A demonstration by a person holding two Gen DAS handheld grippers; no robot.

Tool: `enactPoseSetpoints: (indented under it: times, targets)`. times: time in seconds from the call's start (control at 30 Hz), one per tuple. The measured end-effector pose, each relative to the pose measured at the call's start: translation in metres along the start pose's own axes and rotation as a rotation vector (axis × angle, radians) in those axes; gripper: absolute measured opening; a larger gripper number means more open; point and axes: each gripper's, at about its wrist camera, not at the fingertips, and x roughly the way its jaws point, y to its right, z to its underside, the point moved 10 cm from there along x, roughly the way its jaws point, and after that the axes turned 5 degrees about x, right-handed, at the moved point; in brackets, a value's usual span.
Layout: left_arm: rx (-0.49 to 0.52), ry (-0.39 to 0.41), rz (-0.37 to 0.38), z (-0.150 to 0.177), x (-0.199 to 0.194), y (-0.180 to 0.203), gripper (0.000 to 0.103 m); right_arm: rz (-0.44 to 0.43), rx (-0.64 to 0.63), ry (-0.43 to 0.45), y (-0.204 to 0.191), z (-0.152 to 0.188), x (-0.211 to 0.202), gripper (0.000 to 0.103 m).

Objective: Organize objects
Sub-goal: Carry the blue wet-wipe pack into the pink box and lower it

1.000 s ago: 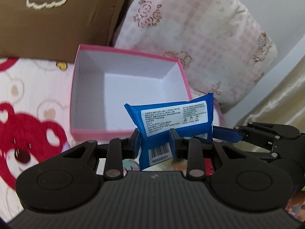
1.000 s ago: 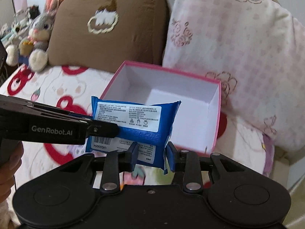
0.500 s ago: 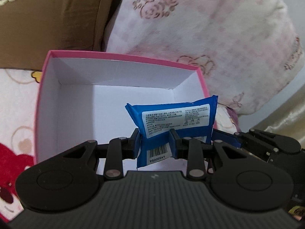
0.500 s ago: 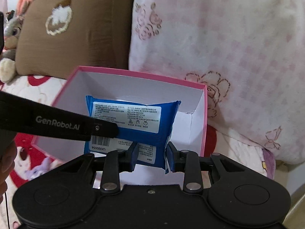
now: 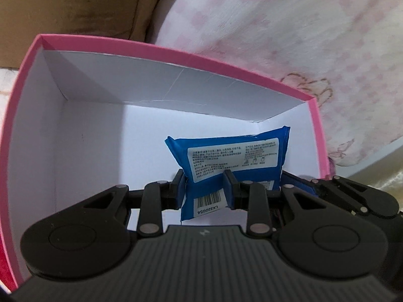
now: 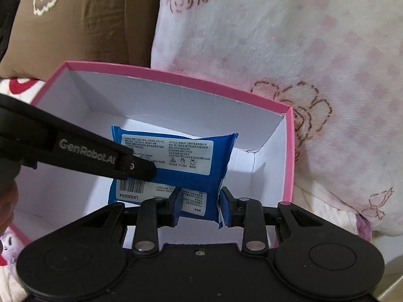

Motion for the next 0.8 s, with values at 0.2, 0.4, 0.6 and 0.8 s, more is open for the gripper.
enactPoseSetpoints:
  times: [0.2,0.4,0.6,0.8]
  targets:
    - [-0.052,-0.074,-0.038,0.0,0.023,-0.008,0.03,0.048,0.011,-0.06,-0.002,0.001,0.023,0.032]
    - [-0.082,-0.086,-0.004,0.002,0.036,-0.009,0.023,0.059,-0.038,-0.076,-0.009,0.002,0.035,0.01]
    - [-0.106,-0.077,-0.001,0.004,0.045,-0.001,0.021,0.093,-0.08,-0.049,-0.011,0.005,0.03,0.01]
    - [-0.083,-0.067,-0.006,-0.004,0.047,0.004,0.02,0.011,-0.041,0.035,0.004,0.011,0.0,0.014]
